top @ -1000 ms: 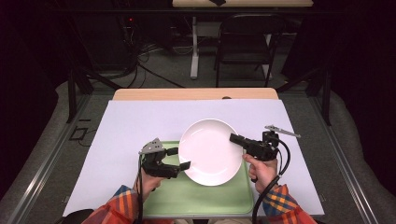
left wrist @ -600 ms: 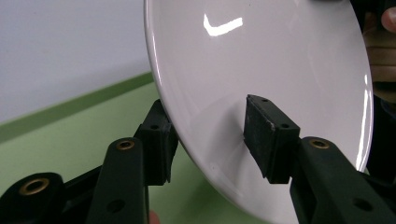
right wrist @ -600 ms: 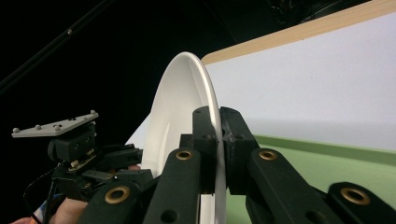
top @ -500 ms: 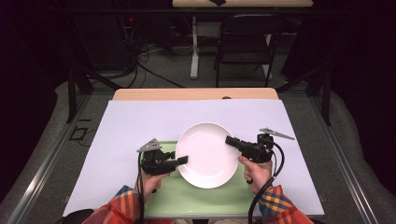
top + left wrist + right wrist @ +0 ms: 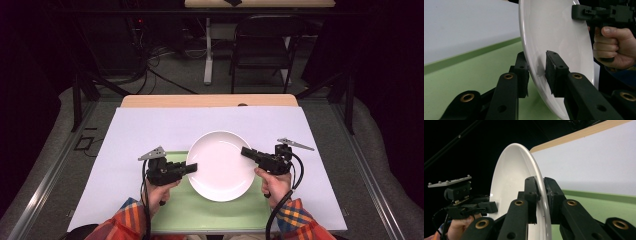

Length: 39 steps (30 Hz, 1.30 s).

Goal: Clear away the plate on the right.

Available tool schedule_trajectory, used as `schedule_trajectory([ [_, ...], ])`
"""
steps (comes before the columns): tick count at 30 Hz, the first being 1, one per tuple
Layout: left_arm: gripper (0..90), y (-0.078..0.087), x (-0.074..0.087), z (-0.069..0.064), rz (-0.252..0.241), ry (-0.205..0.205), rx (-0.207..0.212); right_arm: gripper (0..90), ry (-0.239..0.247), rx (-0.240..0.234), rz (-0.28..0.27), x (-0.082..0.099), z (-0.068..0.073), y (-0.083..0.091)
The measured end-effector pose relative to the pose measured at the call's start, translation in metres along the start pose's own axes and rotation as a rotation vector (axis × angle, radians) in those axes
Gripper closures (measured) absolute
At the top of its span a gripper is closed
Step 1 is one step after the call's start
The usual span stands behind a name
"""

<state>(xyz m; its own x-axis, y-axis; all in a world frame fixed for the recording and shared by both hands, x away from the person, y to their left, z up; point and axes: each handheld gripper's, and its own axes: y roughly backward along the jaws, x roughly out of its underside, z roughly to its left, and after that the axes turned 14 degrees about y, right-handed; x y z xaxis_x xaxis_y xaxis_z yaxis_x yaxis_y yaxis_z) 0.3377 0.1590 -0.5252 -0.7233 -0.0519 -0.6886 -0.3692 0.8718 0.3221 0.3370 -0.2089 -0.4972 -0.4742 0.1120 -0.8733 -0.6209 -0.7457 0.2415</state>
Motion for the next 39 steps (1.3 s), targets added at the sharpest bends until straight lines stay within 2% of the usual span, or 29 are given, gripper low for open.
schedule_trajectory([
  [1, 74.5, 0.001, 0.000, 0.000, -0.003, -0.001, -0.001, 79.5, 0.001, -0.004, 0.013, 0.001, 0.000, -0.001],
  [5, 75.7, 0.006, -0.003, 0.000, -0.008, -0.017, 0.014, 79.0, 0.011, -0.010, 0.008, 0.001, 0.001, -0.002],
  [6, 76.3, 0.009, -0.005, 0.000, -0.007, -0.033, 0.014, 78.5, 0.016, -0.015, 0.008, 0.002, 0.003, -0.003],
  [9, 76.8, 0.012, -0.006, 0.000, -0.005, -0.041, 0.007, 77.8, 0.025, -0.015, 0.016, 0.002, 0.005, -0.004],
  [17, 79.2, 0.022, -0.009, -0.002, 0.001, -0.038, 0.011, 76.4, 0.070, -0.028, 0.037, 0.003, 0.013, -0.006],
  [20, 80.0, 0.025, -0.009, -0.003, 0.006, -0.042, 0.006, 75.5, 0.072, -0.033, 0.051, 0.006, 0.015, -0.008],
  [26, 81.3, 0.030, -0.009, -0.002, 0.022, -0.028, 0.011, 74.7, 0.085, -0.033, 0.081, 0.008, 0.019, -0.010],
  [30, 81.4, 0.032, -0.009, -0.003, 0.038, -0.024, 0.001, 74.6, 0.092, -0.036, 0.092, 0.009, 0.021, -0.010],
  [35, 81.3, 0.033, -0.009, -0.001, 0.064, 0.000, -0.026, 74.5, 0.084, -0.040, 0.136, 0.015, 0.022, -0.013],
  [39, 81.2, 0.035, -0.009, 0.002, 0.087, 0.034, -0.054, 74.3, 0.082, -0.045, 0.171, 0.020, 0.022, -0.017],
])
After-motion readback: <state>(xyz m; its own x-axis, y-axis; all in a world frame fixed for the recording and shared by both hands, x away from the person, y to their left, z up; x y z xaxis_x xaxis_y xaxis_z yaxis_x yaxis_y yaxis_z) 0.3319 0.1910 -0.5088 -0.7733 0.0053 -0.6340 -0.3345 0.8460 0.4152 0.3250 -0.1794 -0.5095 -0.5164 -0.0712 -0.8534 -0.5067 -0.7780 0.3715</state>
